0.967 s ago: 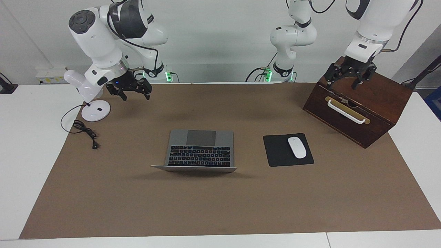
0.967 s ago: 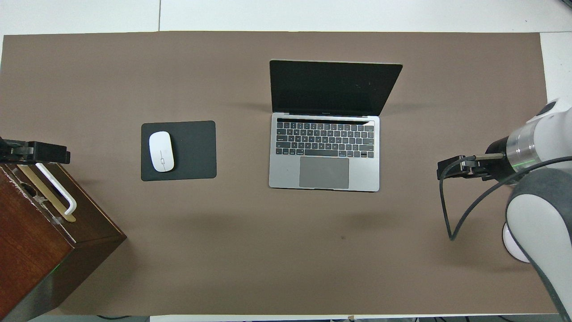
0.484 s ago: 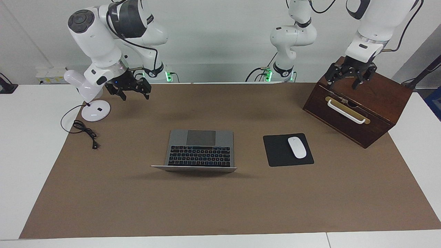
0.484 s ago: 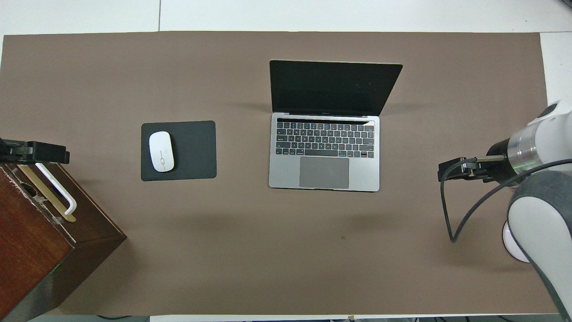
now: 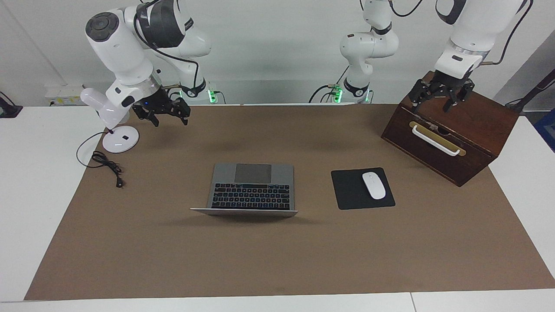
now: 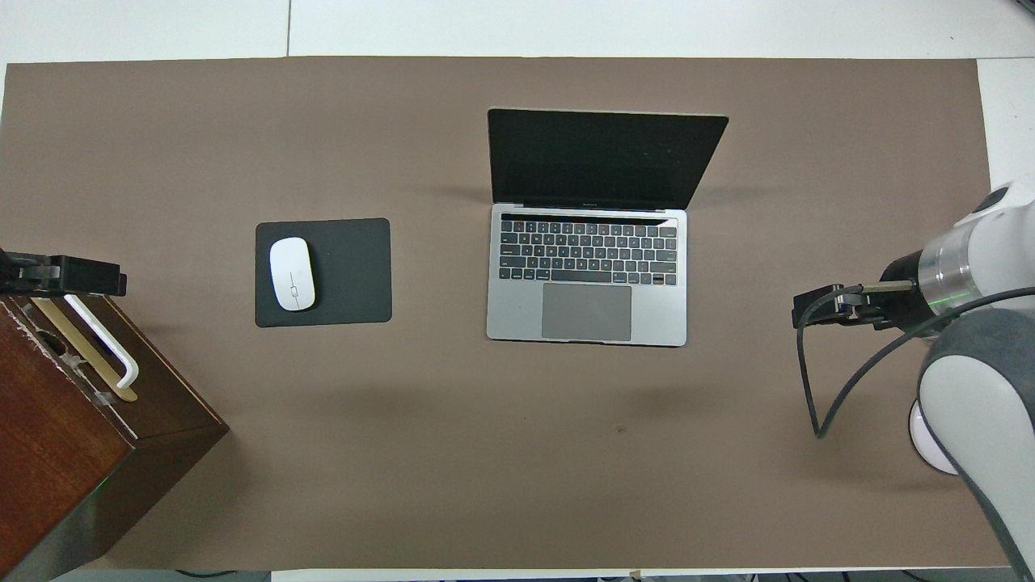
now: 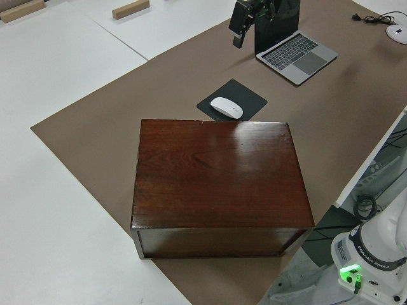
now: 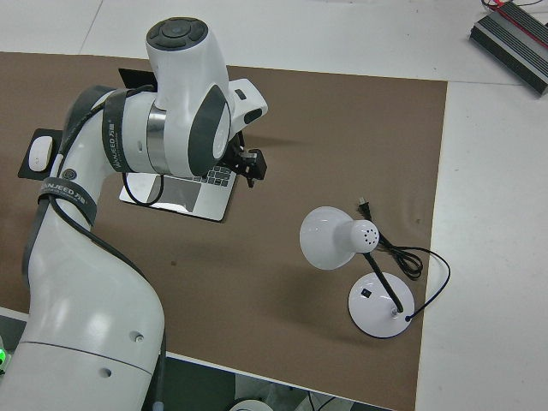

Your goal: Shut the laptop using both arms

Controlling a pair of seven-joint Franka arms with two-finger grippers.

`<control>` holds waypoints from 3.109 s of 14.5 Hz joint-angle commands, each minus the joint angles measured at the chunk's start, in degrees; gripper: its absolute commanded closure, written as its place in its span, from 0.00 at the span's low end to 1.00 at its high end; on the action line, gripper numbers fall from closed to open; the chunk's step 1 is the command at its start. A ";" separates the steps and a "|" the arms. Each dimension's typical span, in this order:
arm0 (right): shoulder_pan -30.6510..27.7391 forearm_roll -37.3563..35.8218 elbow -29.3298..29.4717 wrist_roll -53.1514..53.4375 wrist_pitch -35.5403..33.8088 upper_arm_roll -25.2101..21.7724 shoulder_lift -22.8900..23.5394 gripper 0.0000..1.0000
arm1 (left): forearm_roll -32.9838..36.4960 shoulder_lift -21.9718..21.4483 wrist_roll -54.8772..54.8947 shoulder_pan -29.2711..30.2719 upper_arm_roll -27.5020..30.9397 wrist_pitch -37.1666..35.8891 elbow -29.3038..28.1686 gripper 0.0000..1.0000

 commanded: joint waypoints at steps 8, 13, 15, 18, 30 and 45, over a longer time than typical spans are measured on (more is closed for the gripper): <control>-1.84 0.81 -1.46 -2.09 1.72 0.01 -1.23 0.00 | -0.61 -0.87 -0.61 0.97 -0.38 1.56 -0.88 1.00; -2.54 -0.76 -1.02 -7.79 5.32 -0.17 -0.35 0.00 | -1.93 -0.69 -0.52 1.06 -0.03 3.04 -0.70 1.00; -3.50 -2.61 -0.23 -12.27 6.99 -0.26 1.23 0.00 | -1.93 -0.52 -0.52 1.06 0.06 5.41 -0.70 1.00; -4.91 -6.56 1.61 -20.96 10.77 -0.35 3.51 0.00 | -4.65 -0.34 -0.34 1.06 0.14 11.03 -1.14 1.00; -7.38 -11.58 16.27 -33.74 27.83 0.27 19.59 0.00 | -7.47 -0.52 0.10 -5.70 -0.47 30.54 -9.12 1.00; -3.59 -4.73 32.82 -24.95 22.38 3.17 32.79 0.69 | -7.38 6.85 1.50 -20.64 -0.38 71.57 -28.90 1.00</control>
